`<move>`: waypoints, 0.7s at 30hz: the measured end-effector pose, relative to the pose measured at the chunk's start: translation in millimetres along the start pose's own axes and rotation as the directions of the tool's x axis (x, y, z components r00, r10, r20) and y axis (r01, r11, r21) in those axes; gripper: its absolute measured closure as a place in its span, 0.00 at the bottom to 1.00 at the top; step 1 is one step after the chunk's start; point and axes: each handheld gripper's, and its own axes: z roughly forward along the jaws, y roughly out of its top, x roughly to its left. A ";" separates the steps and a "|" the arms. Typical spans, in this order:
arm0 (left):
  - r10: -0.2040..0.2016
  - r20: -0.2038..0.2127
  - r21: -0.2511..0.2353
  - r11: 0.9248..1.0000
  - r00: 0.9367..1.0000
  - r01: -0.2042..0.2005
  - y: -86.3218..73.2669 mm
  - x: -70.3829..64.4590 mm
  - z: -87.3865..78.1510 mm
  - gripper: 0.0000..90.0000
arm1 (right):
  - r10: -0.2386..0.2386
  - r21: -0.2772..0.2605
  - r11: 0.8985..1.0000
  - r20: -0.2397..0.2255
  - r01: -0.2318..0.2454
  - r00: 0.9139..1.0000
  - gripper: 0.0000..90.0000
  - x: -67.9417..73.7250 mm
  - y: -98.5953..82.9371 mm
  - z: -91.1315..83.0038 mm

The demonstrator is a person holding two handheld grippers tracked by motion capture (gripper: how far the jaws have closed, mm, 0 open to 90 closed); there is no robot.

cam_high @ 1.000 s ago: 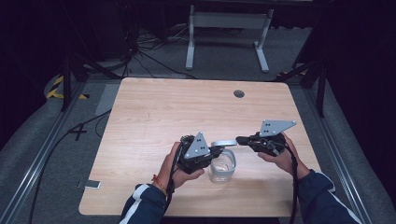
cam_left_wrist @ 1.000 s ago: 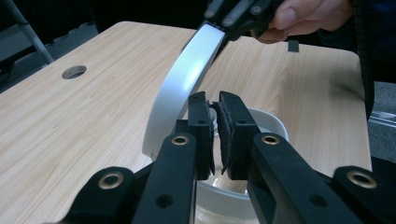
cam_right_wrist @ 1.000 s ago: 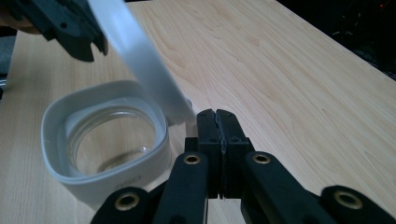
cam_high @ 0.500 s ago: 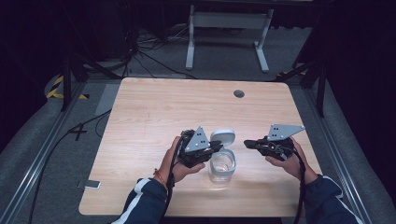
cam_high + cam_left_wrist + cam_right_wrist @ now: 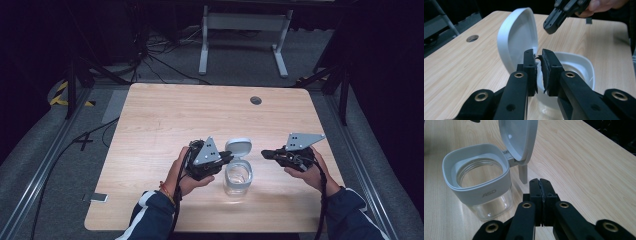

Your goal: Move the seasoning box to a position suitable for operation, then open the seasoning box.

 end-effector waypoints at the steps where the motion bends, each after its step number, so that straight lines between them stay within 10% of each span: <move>1: 0.011 -0.004 0.004 1.000 1.000 -0.011 -0.9 0.4 -0.8 0.91 | -0.001 0.001 1.000 0.002 0.001 1.000 1.00 0.2 0.1 -0.1; 21: 0.021 -0.144 0.169 0.986 0.989 0.003 -48.3 11.5 -51.7 0.88 | -0.021 0.037 0.999 0.046 0.020 0.999 0.99 13.7 -5.1 -15.8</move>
